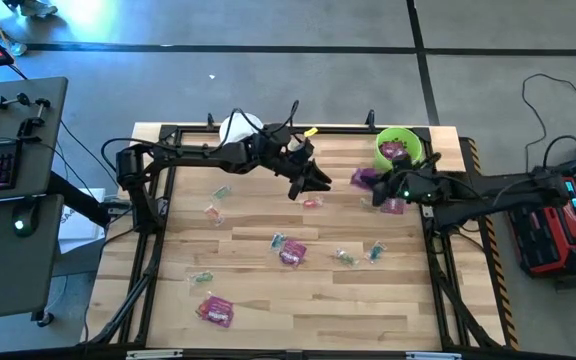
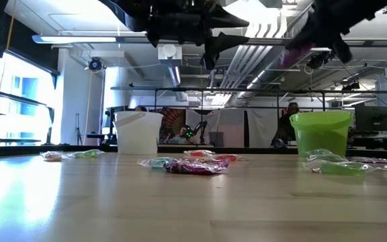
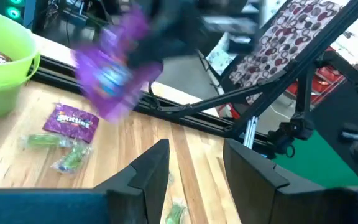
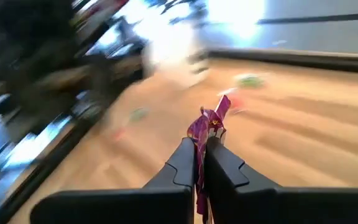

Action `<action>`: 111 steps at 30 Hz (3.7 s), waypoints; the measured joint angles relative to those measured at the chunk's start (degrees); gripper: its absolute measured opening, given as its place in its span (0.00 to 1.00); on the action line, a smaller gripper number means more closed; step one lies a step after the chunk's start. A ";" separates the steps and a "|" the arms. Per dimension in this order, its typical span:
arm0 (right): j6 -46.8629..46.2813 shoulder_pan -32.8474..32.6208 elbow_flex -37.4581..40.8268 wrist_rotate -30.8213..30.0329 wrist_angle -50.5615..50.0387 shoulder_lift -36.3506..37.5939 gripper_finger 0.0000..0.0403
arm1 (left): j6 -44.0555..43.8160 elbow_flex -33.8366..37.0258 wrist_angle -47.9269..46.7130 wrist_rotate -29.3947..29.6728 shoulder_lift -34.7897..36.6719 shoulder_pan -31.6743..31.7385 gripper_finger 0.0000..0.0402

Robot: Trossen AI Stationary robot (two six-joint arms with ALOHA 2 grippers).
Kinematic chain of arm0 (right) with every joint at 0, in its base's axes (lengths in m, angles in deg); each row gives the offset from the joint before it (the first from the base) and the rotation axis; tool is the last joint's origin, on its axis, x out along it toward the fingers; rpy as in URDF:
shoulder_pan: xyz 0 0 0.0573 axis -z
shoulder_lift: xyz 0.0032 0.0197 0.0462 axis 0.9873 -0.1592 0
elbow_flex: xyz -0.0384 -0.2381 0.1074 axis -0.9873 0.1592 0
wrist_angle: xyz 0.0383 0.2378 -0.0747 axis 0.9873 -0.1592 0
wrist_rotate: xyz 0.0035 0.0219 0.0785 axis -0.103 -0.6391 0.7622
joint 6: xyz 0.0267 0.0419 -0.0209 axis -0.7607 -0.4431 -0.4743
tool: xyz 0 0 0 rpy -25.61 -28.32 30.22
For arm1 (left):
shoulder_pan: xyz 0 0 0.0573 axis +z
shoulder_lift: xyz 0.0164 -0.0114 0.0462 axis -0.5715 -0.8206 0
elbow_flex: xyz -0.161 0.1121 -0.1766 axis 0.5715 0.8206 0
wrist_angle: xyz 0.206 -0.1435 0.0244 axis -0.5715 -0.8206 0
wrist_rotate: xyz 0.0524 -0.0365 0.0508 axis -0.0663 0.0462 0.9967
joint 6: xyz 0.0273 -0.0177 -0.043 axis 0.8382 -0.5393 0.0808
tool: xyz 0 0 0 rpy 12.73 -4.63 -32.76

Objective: Sort candy by brand, put in halloween buckets
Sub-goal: Put the violet candy into the green bucket, then adjust the green bucket

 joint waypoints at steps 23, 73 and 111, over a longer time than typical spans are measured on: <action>-6.42 42.69 0.00 7.70 -11.91 -4.07 0.01 | 0.95 0.41 -1.93 1.84 -0.02 -2.01 0.36; 6.01 52.87 -8.35 14.70 -14.70 -33.46 0.01 | 1.36 0.41 -2.86 0.73 -0.02 -3.15 0.36; 11.50 54.65 -8.31 17.36 -13.76 -23.41 0.00 | 14.76 0.37 -16.82 3.62 7.77 -1.34 0.36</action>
